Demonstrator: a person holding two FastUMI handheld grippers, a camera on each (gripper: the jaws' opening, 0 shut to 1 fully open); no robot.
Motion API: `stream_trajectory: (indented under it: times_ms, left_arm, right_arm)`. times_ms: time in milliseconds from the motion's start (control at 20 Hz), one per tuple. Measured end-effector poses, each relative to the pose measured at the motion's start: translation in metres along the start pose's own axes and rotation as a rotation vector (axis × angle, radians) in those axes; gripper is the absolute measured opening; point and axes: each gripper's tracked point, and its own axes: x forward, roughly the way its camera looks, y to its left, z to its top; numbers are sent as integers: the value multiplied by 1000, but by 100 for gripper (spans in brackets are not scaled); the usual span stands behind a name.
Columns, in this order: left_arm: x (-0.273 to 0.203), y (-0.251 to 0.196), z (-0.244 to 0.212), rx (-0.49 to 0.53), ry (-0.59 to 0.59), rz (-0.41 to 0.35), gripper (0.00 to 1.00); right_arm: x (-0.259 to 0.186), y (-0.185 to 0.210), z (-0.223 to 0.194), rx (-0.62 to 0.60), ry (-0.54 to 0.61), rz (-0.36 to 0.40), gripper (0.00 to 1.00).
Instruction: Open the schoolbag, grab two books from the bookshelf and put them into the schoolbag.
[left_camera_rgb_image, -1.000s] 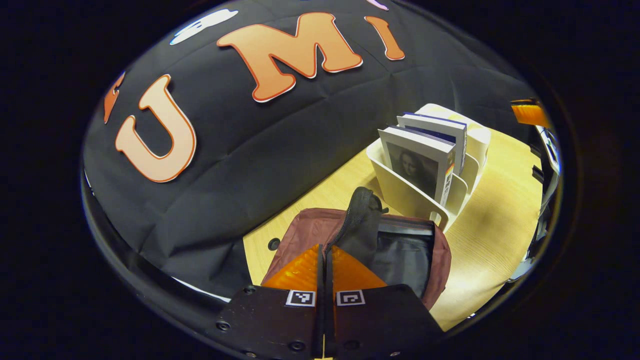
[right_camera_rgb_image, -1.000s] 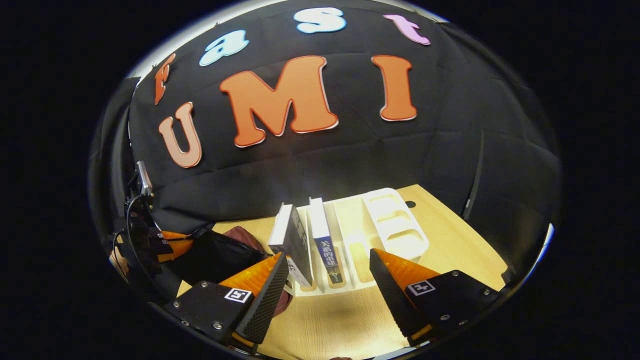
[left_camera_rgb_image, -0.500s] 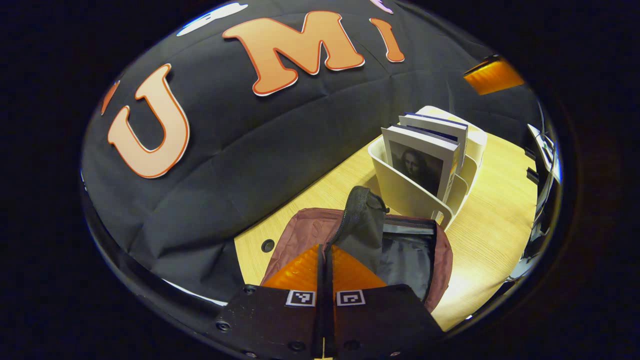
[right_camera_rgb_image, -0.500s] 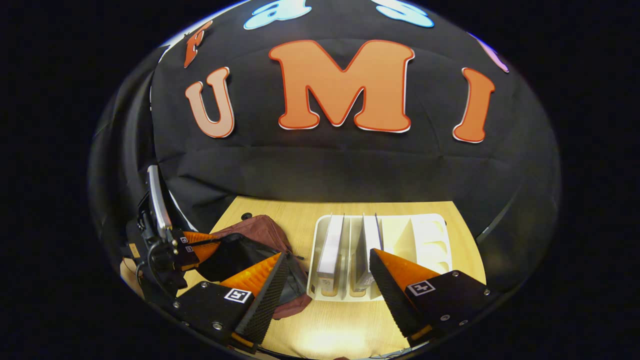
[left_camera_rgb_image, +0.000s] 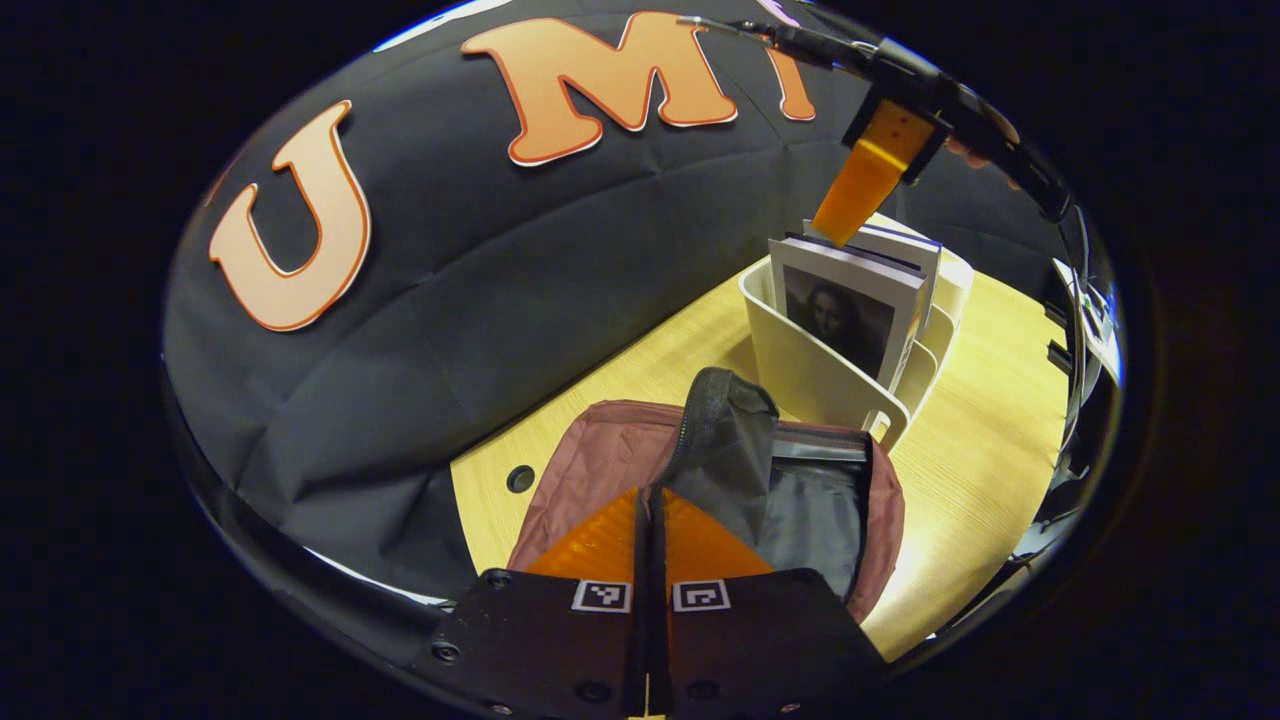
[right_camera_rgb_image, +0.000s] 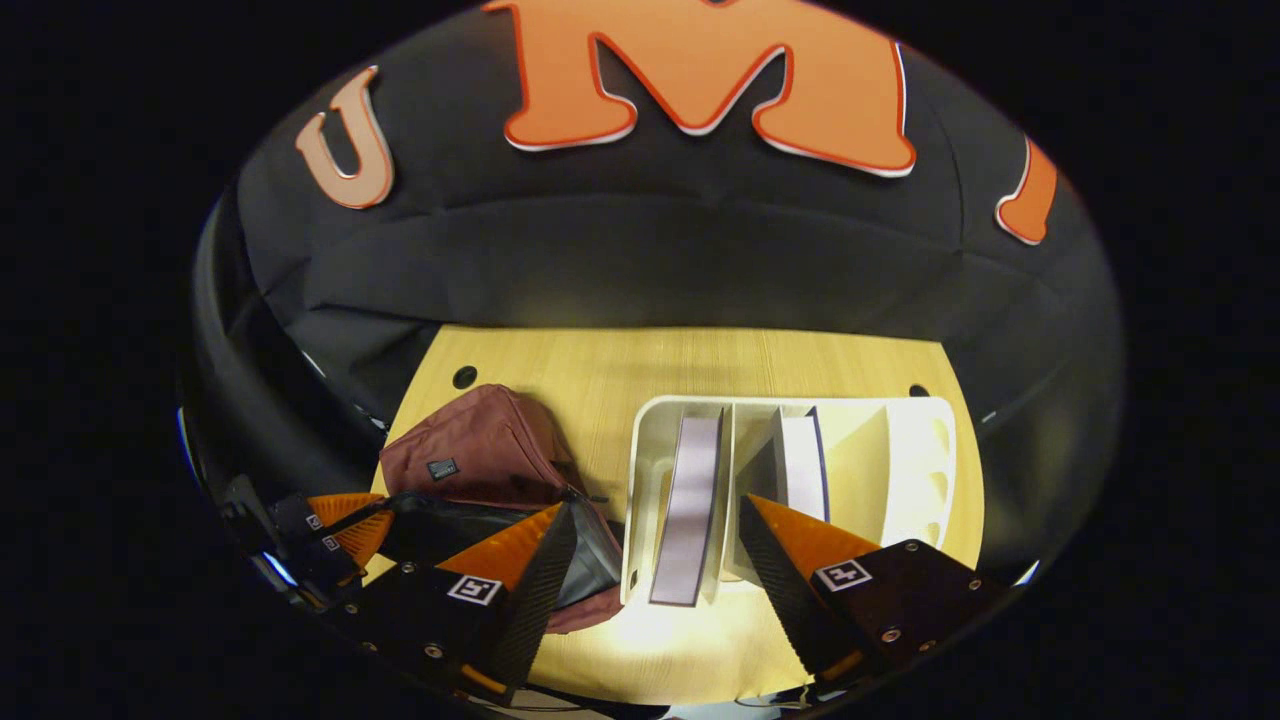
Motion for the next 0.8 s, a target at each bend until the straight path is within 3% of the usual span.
stream_trajectory:
  times_ms: [450,600,650,700,800]
  left_arm:
    - [12,6,-10,-4,29,-10,1]
    - [15,8,-11,-4,42,-10,1]
    - [16,9,-11,-6,44,-11,1]
    - [17,7,-11,-7,48,-14,1]
    - [17,8,-10,-5,50,-17,1]
  right_arm:
    - [57,-11,-11,51,130,-57,97]
    - [68,-11,-21,70,178,-58,82]
    - [71,-15,-25,63,192,-64,72]
    - [74,-18,-26,58,198,-78,56]
    - [72,-17,-26,74,200,-80,41]
